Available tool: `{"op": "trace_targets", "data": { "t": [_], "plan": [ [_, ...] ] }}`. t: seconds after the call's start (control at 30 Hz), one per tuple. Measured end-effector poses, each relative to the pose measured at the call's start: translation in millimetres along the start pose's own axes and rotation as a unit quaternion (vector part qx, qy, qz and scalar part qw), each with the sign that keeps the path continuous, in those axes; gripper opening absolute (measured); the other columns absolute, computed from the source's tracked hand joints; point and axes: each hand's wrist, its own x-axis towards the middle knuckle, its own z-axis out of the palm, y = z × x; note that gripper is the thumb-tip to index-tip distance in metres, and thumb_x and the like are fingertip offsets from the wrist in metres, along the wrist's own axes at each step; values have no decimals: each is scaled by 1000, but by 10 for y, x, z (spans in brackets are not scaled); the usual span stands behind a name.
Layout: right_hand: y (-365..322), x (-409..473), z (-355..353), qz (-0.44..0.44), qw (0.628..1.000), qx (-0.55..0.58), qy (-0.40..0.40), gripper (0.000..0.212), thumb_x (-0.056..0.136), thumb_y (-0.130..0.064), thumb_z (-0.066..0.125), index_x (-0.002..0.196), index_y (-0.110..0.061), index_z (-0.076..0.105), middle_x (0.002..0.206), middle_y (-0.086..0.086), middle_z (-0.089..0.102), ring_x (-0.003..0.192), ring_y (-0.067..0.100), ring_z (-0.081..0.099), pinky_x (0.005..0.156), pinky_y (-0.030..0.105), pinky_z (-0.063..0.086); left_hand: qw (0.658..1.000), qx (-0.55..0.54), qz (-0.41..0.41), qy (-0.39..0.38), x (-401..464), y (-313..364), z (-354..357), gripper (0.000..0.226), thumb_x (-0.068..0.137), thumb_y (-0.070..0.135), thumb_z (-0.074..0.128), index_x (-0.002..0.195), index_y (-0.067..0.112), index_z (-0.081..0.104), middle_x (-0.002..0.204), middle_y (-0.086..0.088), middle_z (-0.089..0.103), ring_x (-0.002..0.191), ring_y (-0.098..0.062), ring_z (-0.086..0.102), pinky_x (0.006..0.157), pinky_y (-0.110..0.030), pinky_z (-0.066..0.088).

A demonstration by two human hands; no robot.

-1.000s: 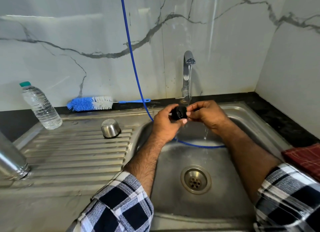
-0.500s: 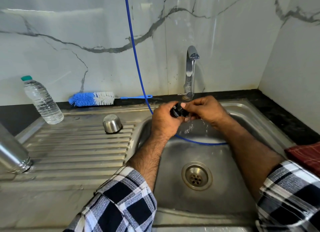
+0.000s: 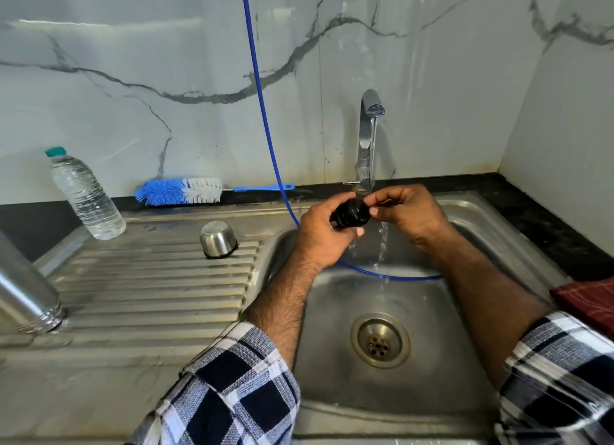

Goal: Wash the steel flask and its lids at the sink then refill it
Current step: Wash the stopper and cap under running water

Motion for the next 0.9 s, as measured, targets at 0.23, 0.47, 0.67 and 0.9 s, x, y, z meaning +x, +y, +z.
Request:
{"op": "trace_targets", "data": {
  "t": [0.23,0.47,0.67,0.9],
  "plan": [
    [-24,47,37,-31,997,68,3,20,79,5,85,89,-11,80,84,0,80,80,9,74,76,21,59,999,-22,-20,12,-22,-50,37,64,74,11,96,121,26,55,103,16,74,97,1,72,87,-23,61],
    [0,64,15,-22,994,106,2,21,81,8,82,91,-10,80,87,5,81,83,15,76,79,24,62,999,-28,-23,12,-29,-28,71,61,81,17,92,124,22,49,107,16,73,104,-6,72,89,-22,57],
    [-9,36,80,39,999,-2,7,6,95,-17,79,95,-12,81,81,6,80,77,22,74,70,35,62,998,48,-21,47,-55,40,58,61,72,32,97,114,27,53,96,13,68,84,-10,68,68,-25,56],
    [-100,-7,102,51,994,-88,-38,38,94,-48,74,97,-10,81,80,8,80,78,26,79,80,39,65,987,140,16,75,-71,134,55,48,72,24,92,105,32,58,92,10,71,81,-17,68,64,-33,59]
  ]
}}
